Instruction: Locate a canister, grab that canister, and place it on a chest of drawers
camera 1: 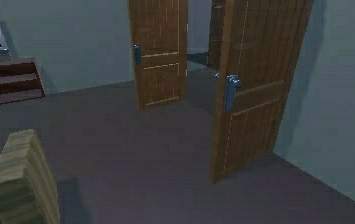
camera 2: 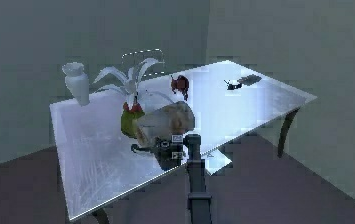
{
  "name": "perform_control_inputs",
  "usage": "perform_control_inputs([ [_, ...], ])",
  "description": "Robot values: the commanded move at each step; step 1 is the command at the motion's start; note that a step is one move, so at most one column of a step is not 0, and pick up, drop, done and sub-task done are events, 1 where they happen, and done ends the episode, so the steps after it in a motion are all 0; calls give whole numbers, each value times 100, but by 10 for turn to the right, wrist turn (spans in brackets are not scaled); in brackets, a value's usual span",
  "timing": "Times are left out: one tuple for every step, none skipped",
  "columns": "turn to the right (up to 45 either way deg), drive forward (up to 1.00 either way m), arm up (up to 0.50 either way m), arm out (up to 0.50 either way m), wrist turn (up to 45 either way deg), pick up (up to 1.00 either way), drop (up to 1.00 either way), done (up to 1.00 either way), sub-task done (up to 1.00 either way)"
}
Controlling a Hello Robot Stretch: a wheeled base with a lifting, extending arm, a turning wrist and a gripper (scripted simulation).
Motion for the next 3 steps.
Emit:
perform_control_inputs([
  [0,0,26,0,0,0,0,0,0],
  [0,0,0,0,-450,0,0,0,0],
  [0,0,0,0,-450,0,0,0,0],
])
